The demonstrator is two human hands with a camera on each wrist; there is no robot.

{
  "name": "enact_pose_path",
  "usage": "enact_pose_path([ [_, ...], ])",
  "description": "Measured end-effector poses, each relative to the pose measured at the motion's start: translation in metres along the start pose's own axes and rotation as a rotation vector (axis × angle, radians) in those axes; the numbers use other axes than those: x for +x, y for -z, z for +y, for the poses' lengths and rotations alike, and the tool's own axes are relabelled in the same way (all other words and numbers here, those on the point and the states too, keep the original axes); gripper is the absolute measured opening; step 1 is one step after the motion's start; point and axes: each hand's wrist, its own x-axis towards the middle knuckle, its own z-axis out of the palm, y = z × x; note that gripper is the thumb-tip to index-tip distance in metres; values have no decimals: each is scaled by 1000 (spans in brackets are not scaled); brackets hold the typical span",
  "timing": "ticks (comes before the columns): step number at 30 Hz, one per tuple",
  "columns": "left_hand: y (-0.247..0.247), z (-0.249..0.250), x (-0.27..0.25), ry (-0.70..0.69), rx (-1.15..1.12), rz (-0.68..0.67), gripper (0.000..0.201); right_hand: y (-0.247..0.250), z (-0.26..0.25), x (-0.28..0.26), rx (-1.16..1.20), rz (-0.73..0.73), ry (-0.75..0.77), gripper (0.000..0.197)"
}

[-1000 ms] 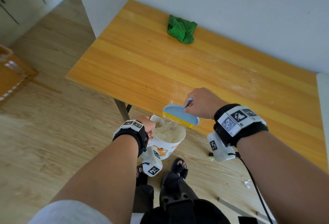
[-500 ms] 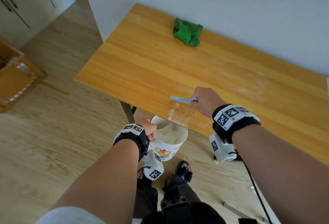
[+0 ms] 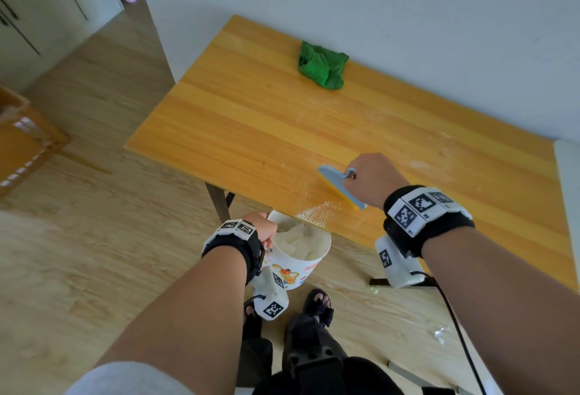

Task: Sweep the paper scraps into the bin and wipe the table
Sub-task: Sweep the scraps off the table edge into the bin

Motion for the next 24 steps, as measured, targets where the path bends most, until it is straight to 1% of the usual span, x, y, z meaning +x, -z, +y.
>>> enact_pose_path([
  [2,1,-1,-1,0,-4,0,57,-5,3,-4,-19,39,-83,26],
  [4,1,-2,0,1,-10,3,57,-11,1,-7,-35,27,-112,26],
  [8,-1,-2,0,1,-11,6,56,-23,-11,-13,-66,-71,-74,34],
  [12,-3,-2,-2,5,-17,8,60,-28,-24,-17,19,-141,-19,40],
  [14,-4,-1,-2,3,-14,6,60,-25,-28,-19,65,-160,3,39],
  [15,-5,-1,-3,2,-10,5,59,-23,-28,-18,91,-157,10,35],
  [16,-5,0,-4,3,-8,7,59,-19,-27,-17,117,-145,17,31],
  [18,-6,1,-4,2,-6,9,61,-10,-20,-13,147,-97,26,33],
  [20,-7,1,-5,-2,2,8,62,-2,-10,-10,146,-9,8,34],
  [22,-7,0,-5,-2,1,15,61,0,2,-8,111,76,-44,33],
  [24,-8,0,-6,-1,-11,22,59,-3,12,-7,67,111,-117,31],
])
